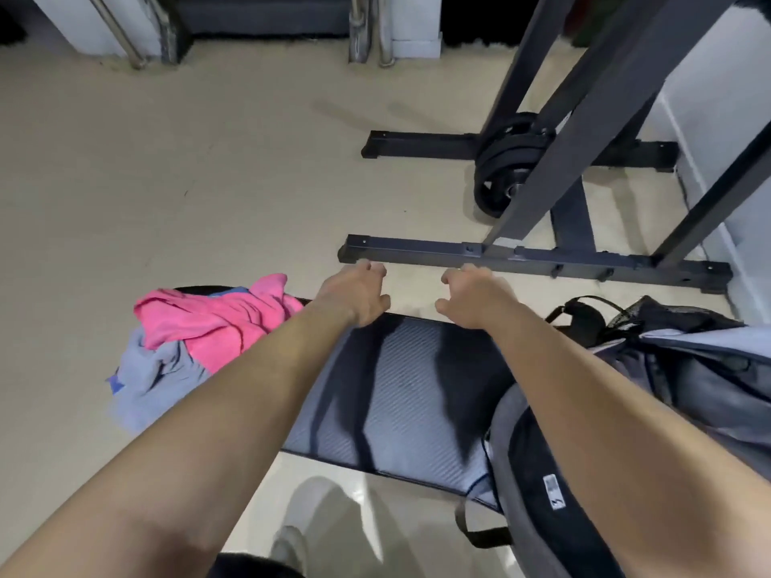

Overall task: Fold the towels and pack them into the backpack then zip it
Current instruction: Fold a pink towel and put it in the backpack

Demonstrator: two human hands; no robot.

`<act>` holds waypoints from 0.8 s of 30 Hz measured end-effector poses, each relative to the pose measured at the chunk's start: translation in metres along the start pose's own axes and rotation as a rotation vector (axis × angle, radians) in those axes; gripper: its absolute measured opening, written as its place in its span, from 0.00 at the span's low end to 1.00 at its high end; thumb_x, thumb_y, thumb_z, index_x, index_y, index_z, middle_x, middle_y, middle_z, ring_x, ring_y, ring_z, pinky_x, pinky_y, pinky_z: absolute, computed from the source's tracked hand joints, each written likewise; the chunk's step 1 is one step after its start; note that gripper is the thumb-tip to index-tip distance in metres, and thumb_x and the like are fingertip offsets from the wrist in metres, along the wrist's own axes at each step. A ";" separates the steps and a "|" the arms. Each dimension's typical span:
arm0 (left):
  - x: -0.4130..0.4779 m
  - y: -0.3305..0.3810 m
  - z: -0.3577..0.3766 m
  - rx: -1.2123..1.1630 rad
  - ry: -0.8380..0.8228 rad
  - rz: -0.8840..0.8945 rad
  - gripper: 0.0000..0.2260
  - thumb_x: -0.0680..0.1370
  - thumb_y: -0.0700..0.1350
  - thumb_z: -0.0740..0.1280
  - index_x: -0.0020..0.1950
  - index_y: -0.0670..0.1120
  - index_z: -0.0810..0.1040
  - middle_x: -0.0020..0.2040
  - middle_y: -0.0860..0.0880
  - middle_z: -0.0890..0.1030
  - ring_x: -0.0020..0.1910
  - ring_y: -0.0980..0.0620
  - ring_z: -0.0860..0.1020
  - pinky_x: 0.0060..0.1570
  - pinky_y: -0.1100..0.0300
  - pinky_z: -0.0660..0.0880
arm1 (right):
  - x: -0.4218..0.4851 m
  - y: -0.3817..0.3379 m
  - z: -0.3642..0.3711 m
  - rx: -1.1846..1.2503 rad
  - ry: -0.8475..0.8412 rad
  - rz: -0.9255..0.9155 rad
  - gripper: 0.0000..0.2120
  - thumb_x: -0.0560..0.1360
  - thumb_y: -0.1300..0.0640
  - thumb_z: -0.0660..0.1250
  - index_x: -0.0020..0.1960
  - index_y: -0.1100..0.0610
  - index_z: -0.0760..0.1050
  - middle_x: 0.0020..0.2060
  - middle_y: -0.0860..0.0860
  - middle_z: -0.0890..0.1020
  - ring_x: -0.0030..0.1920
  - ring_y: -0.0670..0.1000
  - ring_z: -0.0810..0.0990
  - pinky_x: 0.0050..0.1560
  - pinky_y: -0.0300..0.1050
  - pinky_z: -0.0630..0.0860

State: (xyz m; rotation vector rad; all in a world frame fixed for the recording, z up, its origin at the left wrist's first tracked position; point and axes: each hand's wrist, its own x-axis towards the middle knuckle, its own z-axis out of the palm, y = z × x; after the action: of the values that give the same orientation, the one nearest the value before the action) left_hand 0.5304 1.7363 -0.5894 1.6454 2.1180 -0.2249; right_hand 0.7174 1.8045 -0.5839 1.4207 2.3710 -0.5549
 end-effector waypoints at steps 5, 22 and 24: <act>0.033 -0.007 0.054 0.023 0.173 0.036 0.21 0.80 0.52 0.60 0.72 0.46 0.68 0.68 0.45 0.70 0.68 0.42 0.70 0.60 0.47 0.71 | 0.030 0.008 0.049 -0.056 0.135 -0.020 0.23 0.77 0.47 0.62 0.70 0.53 0.70 0.66 0.56 0.73 0.67 0.60 0.71 0.62 0.56 0.69; -0.162 -0.044 0.103 -0.083 0.441 0.104 0.23 0.79 0.51 0.61 0.73 0.46 0.69 0.71 0.45 0.71 0.69 0.42 0.71 0.67 0.48 0.70 | -0.146 -0.074 0.093 -0.120 0.290 -0.095 0.24 0.78 0.45 0.62 0.71 0.53 0.70 0.65 0.55 0.74 0.64 0.59 0.73 0.63 0.57 0.71; -0.183 -0.055 0.112 -0.089 0.457 0.104 0.23 0.79 0.51 0.62 0.74 0.46 0.68 0.72 0.45 0.71 0.70 0.43 0.69 0.68 0.48 0.69 | -0.159 -0.092 0.098 -0.124 0.311 -0.129 0.25 0.78 0.45 0.62 0.72 0.53 0.69 0.67 0.55 0.74 0.65 0.59 0.73 0.63 0.56 0.72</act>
State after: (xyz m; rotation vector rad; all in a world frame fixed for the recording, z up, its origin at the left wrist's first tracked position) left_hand 0.5400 1.5167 -0.6158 1.8823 2.3081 0.3035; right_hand 0.7151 1.5963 -0.5819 1.3915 2.7001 -0.2244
